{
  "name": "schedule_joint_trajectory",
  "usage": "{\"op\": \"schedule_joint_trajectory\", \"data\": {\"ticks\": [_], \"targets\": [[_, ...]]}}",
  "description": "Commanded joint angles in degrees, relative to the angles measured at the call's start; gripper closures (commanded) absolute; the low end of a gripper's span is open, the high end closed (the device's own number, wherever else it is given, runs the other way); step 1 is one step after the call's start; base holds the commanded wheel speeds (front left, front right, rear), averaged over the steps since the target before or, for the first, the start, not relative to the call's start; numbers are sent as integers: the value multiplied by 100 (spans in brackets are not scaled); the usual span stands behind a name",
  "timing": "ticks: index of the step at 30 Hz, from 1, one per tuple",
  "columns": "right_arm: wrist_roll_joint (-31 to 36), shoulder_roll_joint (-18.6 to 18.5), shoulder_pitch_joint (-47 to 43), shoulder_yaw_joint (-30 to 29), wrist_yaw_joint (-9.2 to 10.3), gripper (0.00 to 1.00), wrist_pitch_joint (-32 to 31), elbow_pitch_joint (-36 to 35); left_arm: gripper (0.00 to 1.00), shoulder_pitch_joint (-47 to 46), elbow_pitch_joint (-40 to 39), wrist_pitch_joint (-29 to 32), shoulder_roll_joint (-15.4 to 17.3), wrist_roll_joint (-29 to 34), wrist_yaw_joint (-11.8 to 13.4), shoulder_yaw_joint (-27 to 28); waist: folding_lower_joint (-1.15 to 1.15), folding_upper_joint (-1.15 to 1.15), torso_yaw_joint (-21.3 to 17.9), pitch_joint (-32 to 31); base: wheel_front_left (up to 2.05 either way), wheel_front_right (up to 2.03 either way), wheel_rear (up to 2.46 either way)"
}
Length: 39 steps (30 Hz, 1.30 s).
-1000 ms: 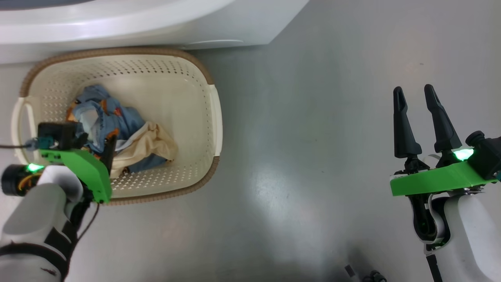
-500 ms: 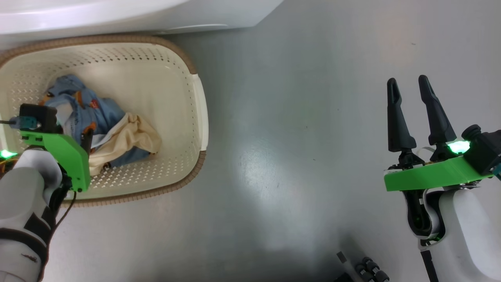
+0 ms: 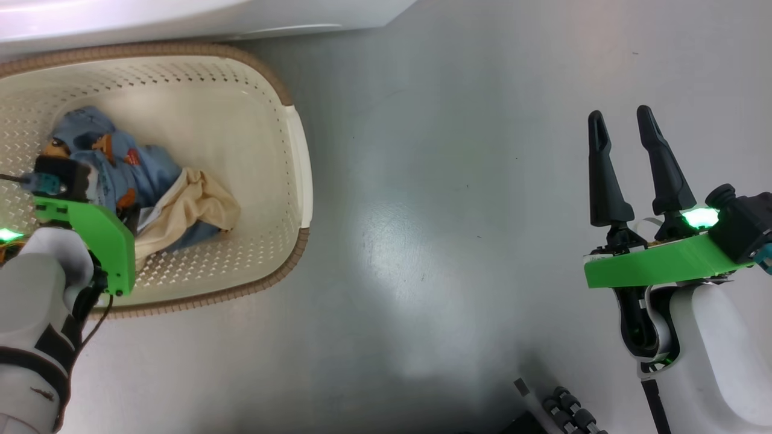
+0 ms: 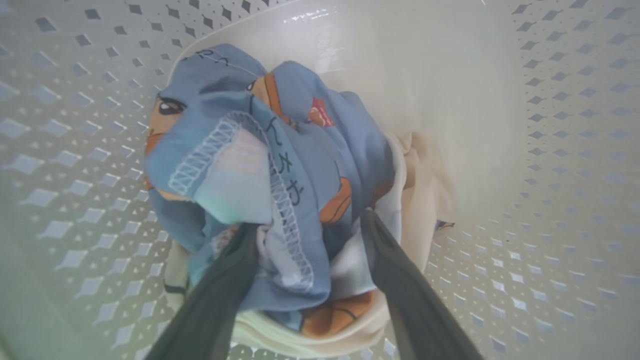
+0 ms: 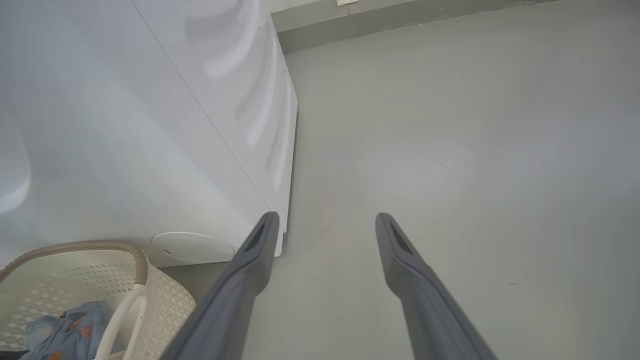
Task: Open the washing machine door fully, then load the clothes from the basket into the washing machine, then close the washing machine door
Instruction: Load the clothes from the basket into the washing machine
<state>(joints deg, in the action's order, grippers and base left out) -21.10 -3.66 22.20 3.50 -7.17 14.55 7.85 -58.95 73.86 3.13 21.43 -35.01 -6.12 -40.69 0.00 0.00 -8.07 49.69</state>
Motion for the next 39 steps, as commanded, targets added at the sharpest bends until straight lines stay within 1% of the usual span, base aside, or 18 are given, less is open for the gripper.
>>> {"op": "schedule_joint_trajectory", "data": {"ticks": [1,2,3,4,5,6,7,14,18,22,26,34,39], "targets": [[32,19,-65,134,-32,0,45,-129,0,65,4,63,225,84,-45,68,0,0,-16,8,0,0,0],[29,22,-55,139,-32,0,45,-135,5,59,4,88,230,88,-59,43,0,0,-22,15,0,0,0],[26,24,-46,142,-32,0,45,-138,32,48,5,94,231,88,-69,26,0,0,-28,20,0,0,0],[24,27,-39,143,-32,0,45,-141,54,39,5,96,225,90,-78,6,0,0,-32,20,0,0,0],[23,28,-37,143,-32,0,45,-141,65,33,5,100,211,93,-85,-16,0,0,-34,16,0,0,0],[23,30,-38,143,-32,0,45,-144,81,28,6,98,206,97,-91,-37,0,0,-37,12,0,0,0],[23,32,-40,143,-32,0,45,-145,100,27,6,97,201,98,-97,-56,0,0,-40,8,0,0,0],[17,42,-52,134,-32,0,45,-135,100,51,7,28,174,18,-120,-89,0,0,-50,-55,0,0,0],[20,47,-69,91,-32,0,45,-135,100,102,8,-111,91,-162,-128,6,0,0,-5,-170,0,0,0],[25,51,-84,60,-32,0,45,-127,100,182,-25,-324,-57,-528,-133,242,0,0,63,-335,0,0,0],[19,49,-106,38,-32,0,45,-101,100,358,-242,-509,-165,-919,-134,389,0,0,144,-547,0,0,0],[-3,-45,-225,2,-32,0,45,-12,100,795,-715,-880,-252,-1628,-135,452,0,0,338,-1083,0,0,0],[-20,-131,-320,-6,-32,0,45,56,100,1032,-998,-1166,-241,-2012,-136,403,0,0,445,-1429,0,0,0]]}}
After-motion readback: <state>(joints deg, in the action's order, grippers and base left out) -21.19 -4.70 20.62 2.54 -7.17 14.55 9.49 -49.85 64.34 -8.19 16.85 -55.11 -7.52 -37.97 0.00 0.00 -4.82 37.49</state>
